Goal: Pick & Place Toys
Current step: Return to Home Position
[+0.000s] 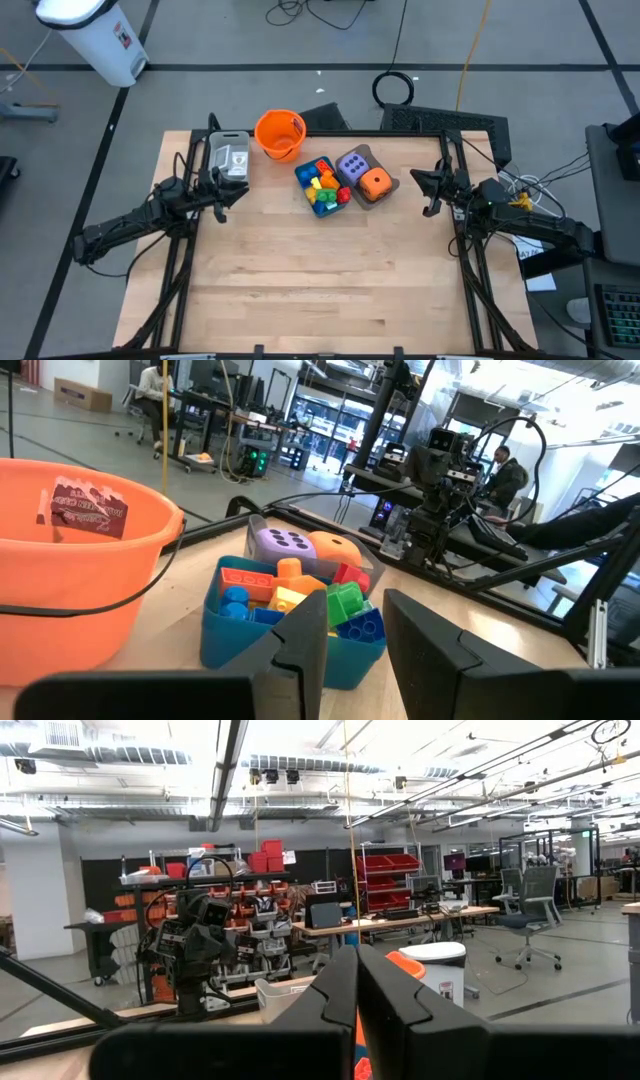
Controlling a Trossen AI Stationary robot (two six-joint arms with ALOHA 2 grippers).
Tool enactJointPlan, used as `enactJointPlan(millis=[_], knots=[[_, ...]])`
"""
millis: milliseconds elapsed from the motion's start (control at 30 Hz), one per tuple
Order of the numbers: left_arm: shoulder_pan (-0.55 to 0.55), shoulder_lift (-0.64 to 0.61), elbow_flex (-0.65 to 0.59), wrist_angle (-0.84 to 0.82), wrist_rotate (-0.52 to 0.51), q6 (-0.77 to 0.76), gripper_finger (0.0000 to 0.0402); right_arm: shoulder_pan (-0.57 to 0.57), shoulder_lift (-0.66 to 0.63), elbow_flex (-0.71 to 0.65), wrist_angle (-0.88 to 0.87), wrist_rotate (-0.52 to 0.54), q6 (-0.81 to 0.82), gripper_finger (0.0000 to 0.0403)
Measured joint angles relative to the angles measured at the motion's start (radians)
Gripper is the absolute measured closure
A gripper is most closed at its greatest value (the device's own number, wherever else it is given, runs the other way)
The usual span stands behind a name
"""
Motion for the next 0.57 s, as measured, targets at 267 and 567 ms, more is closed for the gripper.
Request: enactJointPlan(millis=[267,567], knots=[[0.000,0.000,0.000,0.000,0.000,0.000,0.0295,0.000,0.000,0.000,0.000,0.000,0.000,0.0399],[0.000,0.000,0.000,0.000,0.000,0.000,0.0295,0.000,0.000,0.000,0.000,0.000,0.000,0.0399]])
